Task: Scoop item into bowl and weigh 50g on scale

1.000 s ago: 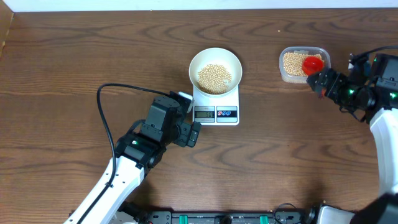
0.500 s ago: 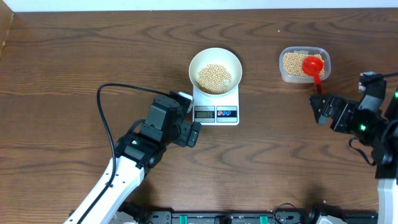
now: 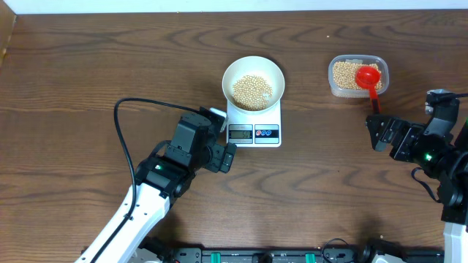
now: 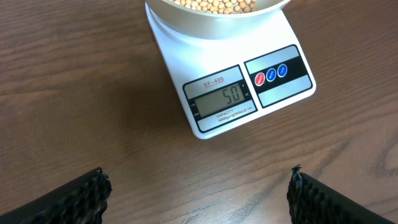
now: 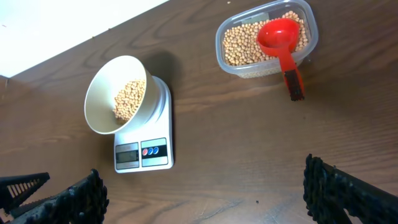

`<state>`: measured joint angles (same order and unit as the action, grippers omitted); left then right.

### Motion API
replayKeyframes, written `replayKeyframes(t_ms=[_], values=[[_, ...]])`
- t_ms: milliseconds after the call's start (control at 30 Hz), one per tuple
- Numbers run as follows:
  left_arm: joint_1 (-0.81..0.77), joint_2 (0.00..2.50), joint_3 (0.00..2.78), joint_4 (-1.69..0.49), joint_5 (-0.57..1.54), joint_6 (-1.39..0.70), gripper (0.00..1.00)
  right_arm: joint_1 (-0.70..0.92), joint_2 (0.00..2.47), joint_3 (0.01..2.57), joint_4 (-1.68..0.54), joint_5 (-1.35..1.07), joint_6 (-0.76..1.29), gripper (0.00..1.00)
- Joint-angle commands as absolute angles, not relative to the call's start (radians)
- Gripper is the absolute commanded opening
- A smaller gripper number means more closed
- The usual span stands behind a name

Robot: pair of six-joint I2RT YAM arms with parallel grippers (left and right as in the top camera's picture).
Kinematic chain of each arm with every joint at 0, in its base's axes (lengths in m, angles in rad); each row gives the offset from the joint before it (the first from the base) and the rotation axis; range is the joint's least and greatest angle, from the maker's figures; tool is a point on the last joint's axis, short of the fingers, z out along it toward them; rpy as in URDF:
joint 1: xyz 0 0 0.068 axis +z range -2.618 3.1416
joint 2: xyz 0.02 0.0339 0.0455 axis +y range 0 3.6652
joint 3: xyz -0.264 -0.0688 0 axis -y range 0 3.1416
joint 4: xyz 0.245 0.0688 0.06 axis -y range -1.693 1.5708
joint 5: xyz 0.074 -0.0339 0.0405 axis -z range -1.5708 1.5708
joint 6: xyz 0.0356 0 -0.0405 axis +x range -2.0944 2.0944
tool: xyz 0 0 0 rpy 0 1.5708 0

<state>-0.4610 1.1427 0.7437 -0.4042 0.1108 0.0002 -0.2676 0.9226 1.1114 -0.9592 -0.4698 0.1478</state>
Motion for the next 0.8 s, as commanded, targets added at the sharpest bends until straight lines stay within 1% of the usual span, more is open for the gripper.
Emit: replayKeyframes(t_ms=[0, 233, 367, 533, 767], values=[[-0.462, 1.139, 0.750, -0.406, 0.120, 0.003, 0.93, -0.261, 0.916, 1.124, -0.957, -0.445, 0.133, 0.99], [-0.462, 1.139, 0.750, -0.406, 0.120, 0.003, 0.93, -0.251, 0.893, 1.097, -0.922, -0.355, 0.131, 0.99], [-0.462, 1.139, 0.750, -0.406, 0.120, 0.003, 0.93, -0.196, 0.817, 1.045, -0.880, -0.282, 0.062, 0.99], [-0.462, 1.139, 0.750, -0.406, 0.120, 0.003, 0.93, -0.130, 0.659, 0.891, -0.737, -0.252, -0.070, 0.99], [-0.462, 1.139, 0.750, -0.406, 0.120, 0.003, 0.93, -0.121, 0.459, 0.617, -0.503, -0.252, -0.142, 0.99]])
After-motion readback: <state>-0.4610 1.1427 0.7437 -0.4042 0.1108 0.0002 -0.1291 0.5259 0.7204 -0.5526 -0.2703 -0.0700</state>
